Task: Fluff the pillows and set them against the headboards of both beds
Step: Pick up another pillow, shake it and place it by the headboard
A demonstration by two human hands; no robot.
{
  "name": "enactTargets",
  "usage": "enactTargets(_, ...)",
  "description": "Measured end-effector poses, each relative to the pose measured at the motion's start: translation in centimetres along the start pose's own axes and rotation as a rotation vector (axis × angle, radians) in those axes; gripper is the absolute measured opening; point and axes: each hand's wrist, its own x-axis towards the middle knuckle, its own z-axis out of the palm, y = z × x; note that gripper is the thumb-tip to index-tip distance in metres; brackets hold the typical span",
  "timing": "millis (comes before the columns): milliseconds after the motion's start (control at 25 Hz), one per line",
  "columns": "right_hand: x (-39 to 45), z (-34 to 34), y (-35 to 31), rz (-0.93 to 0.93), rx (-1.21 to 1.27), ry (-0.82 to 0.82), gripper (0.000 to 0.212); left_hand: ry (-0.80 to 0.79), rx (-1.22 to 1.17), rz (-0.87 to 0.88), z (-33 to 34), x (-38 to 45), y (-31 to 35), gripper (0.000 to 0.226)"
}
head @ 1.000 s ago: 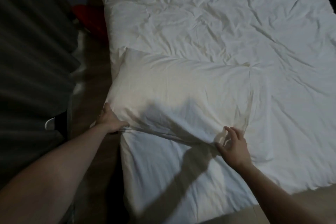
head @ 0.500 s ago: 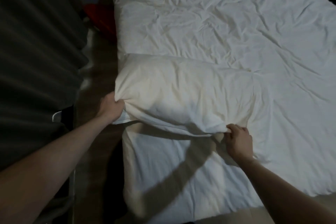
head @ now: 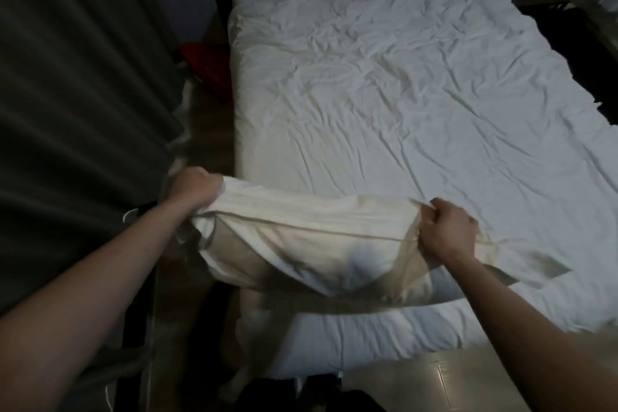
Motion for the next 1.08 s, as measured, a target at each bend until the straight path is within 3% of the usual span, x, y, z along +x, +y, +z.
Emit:
enactTargets(80, -1.3, 2.4, 1.2, 0.001, -0.052, -0.124, 0.024, -0.041, -0.056, 0.009, 2.9, -1.5, -2.3, 0.022)
enactTargets(240, -1.7, 3.6, 0.9, -0.162, 0.013, -0.075, 0.026, -0.141, 0.001, 0.163, 6.0, -4.5, -5.0, 0.078)
enactTargets(360, -1.4, 2.4, 1.1, -0.343, -0.122, -0.178, 0.066, -0.189, 0.261, 0.307, 6.1, -4.7, -5.7, 0.104)
enactTargets(400, -1.5, 2.1, 1.6, -0.387, -0.206, -0.231, 0.075, -0.174, 0.311, 0.321, 6.0, -4.7, -5.8, 0.098)
enactTargets(480, -1.9, 2.0, 2.9, -0.429, -0.347, -0.286, 0.074, -0.083, 0.261, 0.327, 5.9, -4.5, -5.7, 0.062)
enactTargets(600, -2.1, 2.0, 4.0, -0.408, -0.333, -0.225, 0.041, 0.050, 0.281, 0.302, 5.2, -4.6, -4.9, 0.031)
enactTargets(640, -2.0, 1.8, 4.0, -0.388, -0.269, -0.200, 0.030, 0.076, 0.287, 0.280, 4.7, -4.8, -4.4, 0.027)
enactTargets(760, -1.7, 0.1, 3.2, -0.291, -0.046, -0.188, 0.049, 0.148, 0.150, 0.234, 2.8, -5.4, -3.5, 0.016)
enactTargets(840, -1.4, -1.3, 2.8, -0.253, 0.068, -0.166, 0.048, 0.156, 0.094, 0.244, 1.7, -6.1, -3.2, 0.011)
enactTargets(1080, -2.5, -2.8, 1.1, -0.269, 0.218, -0.189, 0.049, -0.076, 0.187, 0.292, -1.5, -7.7, -4.4, 0.028)
